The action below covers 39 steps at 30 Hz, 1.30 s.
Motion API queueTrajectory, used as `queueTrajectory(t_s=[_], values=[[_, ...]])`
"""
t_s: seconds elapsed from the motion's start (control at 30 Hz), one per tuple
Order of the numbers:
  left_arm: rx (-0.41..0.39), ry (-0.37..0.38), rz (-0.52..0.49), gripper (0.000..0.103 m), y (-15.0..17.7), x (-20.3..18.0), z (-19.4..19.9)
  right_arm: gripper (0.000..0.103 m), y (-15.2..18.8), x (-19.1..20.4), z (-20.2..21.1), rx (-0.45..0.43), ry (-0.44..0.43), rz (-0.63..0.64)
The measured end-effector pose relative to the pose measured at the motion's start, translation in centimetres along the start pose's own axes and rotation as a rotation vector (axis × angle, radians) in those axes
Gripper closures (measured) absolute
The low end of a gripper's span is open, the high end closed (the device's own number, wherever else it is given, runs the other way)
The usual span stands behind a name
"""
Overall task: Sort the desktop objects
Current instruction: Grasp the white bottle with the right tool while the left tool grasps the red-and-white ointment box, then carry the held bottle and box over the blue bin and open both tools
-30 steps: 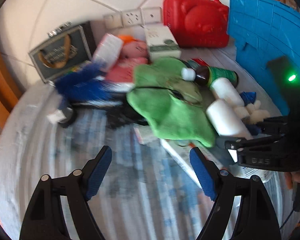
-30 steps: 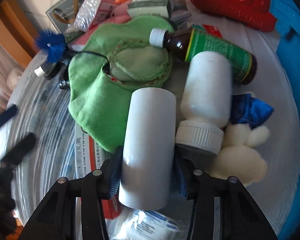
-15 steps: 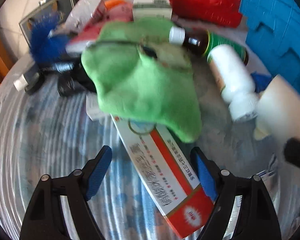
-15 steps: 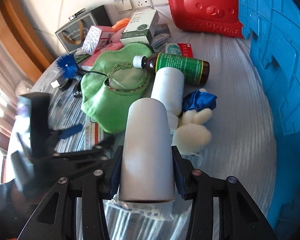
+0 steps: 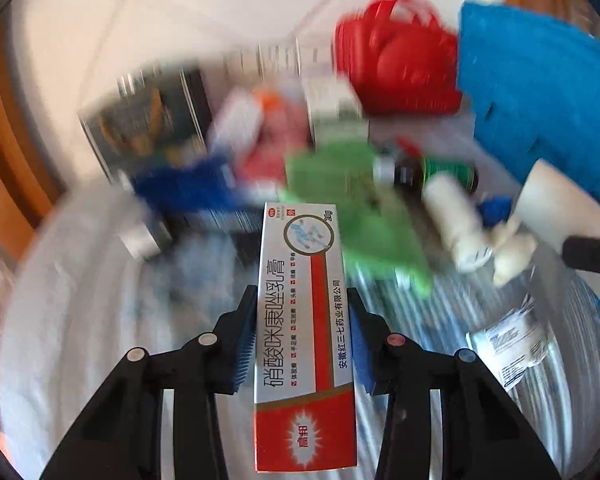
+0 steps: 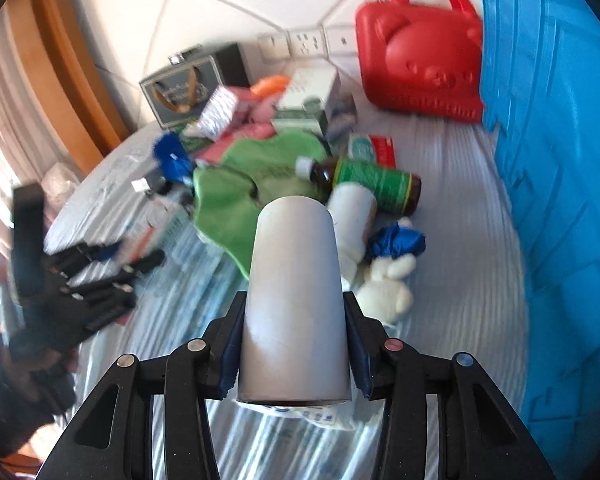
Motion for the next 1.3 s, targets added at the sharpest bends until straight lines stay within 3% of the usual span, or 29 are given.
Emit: queueTrajectory(t_s=[0.17, 0.3, 0.47, 0.6, 0.7, 0.93, 1.1, 1.3], values=[[-0.164, -0.003, -0.08, 0.062, -6.3, -1.4, 5.9, 0.059, -3.2, 2.1, 5.0, -0.118, 0.04, 0.034], [-0.282, 0.041, -0.121, 0.062, -10.8, -3.7, 9.9, 0.059, -6.0, 2.8, 11.3, -0.246, 0.12, 0.032], [-0.41, 0.163, -0.164, 0.062, -15.7, -9.4, 15.1, 0.059, -7.4, 1.1, 20.4, -0.38, 0.271, -0.018], [-0.492, 0.257, -0.198, 0.062, -18.5, -14.7, 18.5, 0.059, -6.7, -1.7, 27.6, -0.472, 0.36, -0.097], [-0.534, 0.334, -0.237, 0.062, -19.8, -20.1, 21.0, 0.059, -5.6, -4.8, 33.4, -0.53, 0.477, -0.137], [-0.565, 0.471, -0.29, 0.062, -20.0, -31.7, 25.1, 0.059, -1.9, -13.0, 41.7, -0.562, 0.623, -0.242], [-0.543, 0.493, -0.33, 0.062, -20.2, -38.5, 25.3, 0.059, 0.8, -17.8, 44.0, -0.539, 0.654, -0.28], [-0.514, 0.457, -0.377, 0.062, -20.4, -44.5, 24.7, 0.059, 4.0, -23.1, 44.4, -0.504, 0.617, -0.362]])
Point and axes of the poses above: each gripper's, at about its wrist camera, not at the fingertips, and z roughly against the way its jaws point, x to its left, y to its underside, the point moved 9 cm from there along -z, roughly the way its jaws point, and after that the axes turned 13 degrees about z, right-handed, at the moved point
